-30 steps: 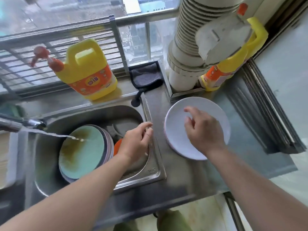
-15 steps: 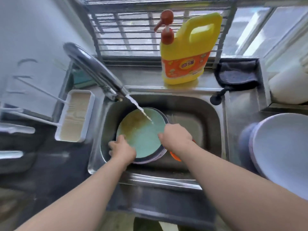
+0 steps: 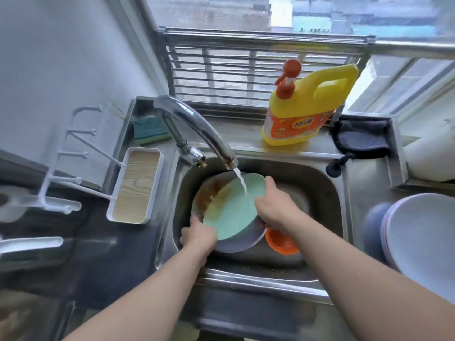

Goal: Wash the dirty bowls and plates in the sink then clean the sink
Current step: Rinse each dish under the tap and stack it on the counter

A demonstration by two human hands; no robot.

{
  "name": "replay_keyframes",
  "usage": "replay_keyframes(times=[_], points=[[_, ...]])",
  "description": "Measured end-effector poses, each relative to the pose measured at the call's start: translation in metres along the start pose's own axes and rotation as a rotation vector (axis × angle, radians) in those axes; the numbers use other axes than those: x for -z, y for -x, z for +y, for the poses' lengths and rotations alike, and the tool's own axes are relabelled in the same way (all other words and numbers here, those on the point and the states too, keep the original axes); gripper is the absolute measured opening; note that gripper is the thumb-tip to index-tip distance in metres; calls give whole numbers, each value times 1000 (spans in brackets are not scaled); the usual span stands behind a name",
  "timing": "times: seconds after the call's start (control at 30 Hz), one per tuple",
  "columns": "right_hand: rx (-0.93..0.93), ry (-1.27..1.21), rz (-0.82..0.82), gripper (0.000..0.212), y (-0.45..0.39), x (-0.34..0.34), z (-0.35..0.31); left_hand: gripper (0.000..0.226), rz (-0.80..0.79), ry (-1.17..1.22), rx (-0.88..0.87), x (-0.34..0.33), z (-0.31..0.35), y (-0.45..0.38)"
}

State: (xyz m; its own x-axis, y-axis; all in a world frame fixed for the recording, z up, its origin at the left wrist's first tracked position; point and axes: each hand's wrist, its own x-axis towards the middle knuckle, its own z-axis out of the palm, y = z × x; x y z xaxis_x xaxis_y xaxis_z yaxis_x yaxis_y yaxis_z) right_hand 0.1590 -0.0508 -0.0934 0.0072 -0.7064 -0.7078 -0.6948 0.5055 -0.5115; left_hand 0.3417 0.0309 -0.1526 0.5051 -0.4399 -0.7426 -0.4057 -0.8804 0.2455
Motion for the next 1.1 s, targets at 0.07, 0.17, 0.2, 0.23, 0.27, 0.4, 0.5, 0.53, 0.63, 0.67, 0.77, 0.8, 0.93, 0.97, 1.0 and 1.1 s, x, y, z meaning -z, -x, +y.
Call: replay_keyframes(times=[0.07,0.17,0.2,0.23,0.27,0.4,0.5,0.53,0.63,0.67,0.77,0.8,0.93,0.97,1.0,1.1], points=[[-81,-127,-11,44,12,15,-10,69,-133,227,62,10,8,8],[-210,-285,-50,28,29,40,-15,33,-472,813,361,32,28,25],[-252,-309,-100,28,35,48,-12,29,-534,868,406,42,35,32],[-292,-311,-151,30,40,55,-8,31,-587,895,419,48,40,36],[-328,-299,-196,34,45,59,-3,33,-625,879,407,55,46,39],[-453,-226,-273,32,61,58,21,34,-620,731,248,77,67,49],[-462,-233,-260,23,65,29,32,27,-543,485,-33,92,78,52],[-431,-253,-210,26,61,16,36,26,-519,431,-121,98,80,53],[-337,-443,-27,35,37,-25,45,37,-462,395,-292,115,78,44],[-309,-499,48,30,38,-31,37,41,-439,415,-319,117,76,38],[-179,-400,254,11,50,-24,13,42,-402,559,-291,110,66,19],[-128,-359,317,8,49,-20,13,36,-415,629,-247,105,64,15],[1,-188,475,14,63,13,12,52,-629,851,40,77,62,18],[27,-125,500,15,71,24,9,61,-667,884,136,69,63,22],[57,-73,518,17,74,34,10,65,-696,893,206,61,64,27],[58,26,515,17,85,63,5,68,-763,861,316,38,63,46]])
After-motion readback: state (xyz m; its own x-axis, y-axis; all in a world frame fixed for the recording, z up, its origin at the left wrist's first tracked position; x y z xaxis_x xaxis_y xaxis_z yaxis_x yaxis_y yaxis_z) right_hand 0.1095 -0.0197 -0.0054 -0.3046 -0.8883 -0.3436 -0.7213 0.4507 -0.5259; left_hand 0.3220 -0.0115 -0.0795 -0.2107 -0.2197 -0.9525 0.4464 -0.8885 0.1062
